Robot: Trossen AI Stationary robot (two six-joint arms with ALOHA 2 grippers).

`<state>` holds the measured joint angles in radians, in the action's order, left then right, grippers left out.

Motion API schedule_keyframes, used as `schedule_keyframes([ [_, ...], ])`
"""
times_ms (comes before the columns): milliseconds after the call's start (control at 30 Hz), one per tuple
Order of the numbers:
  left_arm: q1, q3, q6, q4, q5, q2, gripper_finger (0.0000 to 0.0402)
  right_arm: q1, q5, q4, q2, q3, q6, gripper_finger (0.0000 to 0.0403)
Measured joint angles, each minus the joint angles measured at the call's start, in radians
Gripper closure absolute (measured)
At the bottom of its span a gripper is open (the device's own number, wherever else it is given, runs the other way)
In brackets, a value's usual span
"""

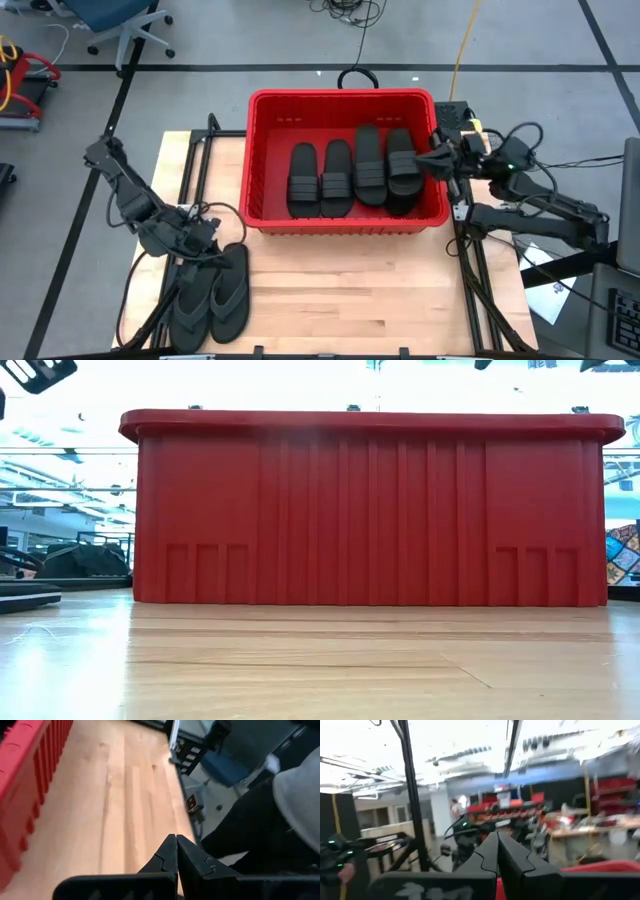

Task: Pick and place slides into bin
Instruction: Put the black slipper into the red container

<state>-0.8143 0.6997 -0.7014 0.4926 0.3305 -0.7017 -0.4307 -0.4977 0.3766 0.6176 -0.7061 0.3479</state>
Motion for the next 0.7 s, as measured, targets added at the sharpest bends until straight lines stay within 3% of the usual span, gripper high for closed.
schedule_keyframes([
  [167, -0.008, -0.076, -0.079, -0.083, 0.025, 0.05, 0.0401, 0.098, -0.059, -0.036, 0.125, -0.091, -0.047, 0.0403],
  [333, -0.008, -0.077, -0.1, -0.126, 0.12, 0.057, 0.04, 0.205, -0.136, -0.143, 0.284, -0.207, -0.159, 0.0403],
  [433, -0.007, -0.077, -0.138, -0.141, 0.13, 0.056, 0.0399, 0.229, -0.13, -0.209, 0.344, -0.259, -0.2, 0.0403],
  [533, -0.007, -0.077, -0.275, -0.155, 0.088, 0.045, 0.0401, 0.228, -0.131, -0.232, 0.37, -0.276, -0.204, 0.0403],
  [700, -0.049, -0.077, -0.551, -0.157, -0.149, -0.067, 0.0384, 0.226, -0.132, -0.258, 0.372, -0.276, -0.25, 0.0403],
])
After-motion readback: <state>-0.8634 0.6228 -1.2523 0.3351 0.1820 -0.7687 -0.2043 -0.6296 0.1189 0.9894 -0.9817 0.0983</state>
